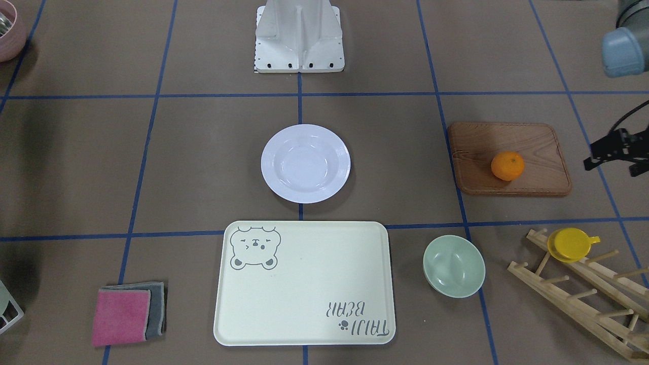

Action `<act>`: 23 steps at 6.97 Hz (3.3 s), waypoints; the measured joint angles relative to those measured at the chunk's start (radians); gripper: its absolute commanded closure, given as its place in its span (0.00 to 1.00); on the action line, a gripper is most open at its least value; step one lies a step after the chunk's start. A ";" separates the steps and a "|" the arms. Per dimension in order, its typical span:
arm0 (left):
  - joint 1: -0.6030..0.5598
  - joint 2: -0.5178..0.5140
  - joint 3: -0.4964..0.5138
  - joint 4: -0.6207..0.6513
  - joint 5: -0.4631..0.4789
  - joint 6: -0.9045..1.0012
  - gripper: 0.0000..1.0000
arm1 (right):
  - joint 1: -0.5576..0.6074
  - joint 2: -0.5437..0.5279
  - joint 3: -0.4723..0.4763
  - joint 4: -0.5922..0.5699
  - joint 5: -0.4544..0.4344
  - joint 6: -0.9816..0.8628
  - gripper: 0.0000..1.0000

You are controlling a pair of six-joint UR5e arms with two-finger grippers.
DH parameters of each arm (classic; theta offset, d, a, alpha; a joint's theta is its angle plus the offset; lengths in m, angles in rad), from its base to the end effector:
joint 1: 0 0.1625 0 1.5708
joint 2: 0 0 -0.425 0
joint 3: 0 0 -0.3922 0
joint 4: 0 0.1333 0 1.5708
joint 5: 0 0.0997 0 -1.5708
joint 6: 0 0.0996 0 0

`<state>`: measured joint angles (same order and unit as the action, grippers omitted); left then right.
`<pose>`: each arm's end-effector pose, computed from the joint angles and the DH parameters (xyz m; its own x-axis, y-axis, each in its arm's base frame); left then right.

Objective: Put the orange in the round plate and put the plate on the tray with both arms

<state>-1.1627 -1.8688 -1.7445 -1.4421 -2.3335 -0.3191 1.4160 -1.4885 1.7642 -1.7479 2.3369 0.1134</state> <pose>0.1759 -0.5692 0.4248 0.6598 0.2038 -0.7233 -0.1756 0.9777 0.1152 -0.0165 -0.5223 0.5409 0.7143 -0.0661 0.6967 0.0731 0.9971 0.0197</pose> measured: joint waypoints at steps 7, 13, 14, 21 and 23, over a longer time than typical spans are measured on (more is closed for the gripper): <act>0.180 0.086 0.117 -0.253 0.107 -0.119 0.02 | -0.084 0.017 0.018 -0.011 -0.030 0.006 0.00; 0.295 0.156 0.042 -0.257 0.175 -0.183 0.03 | -0.085 0.026 0.018 -0.034 -0.028 0.007 0.00; 0.299 0.166 0.037 -0.259 0.189 -0.181 0.30 | -0.085 0.026 0.018 -0.035 -0.027 0.007 0.00; 0.304 0.098 -0.036 -0.184 0.192 -0.189 0.90 | -0.085 0.027 0.018 -0.037 -0.018 0.008 0.00; 0.309 -0.110 -0.055 0.000 0.170 -0.205 0.90 | -0.086 0.028 0.019 -0.041 -0.017 0.007 0.00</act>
<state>-0.8540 -1.9787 -1.7999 -1.4423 -2.1631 -0.5237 1.3302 -1.4604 1.7829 -1.7887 2.3204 0.1209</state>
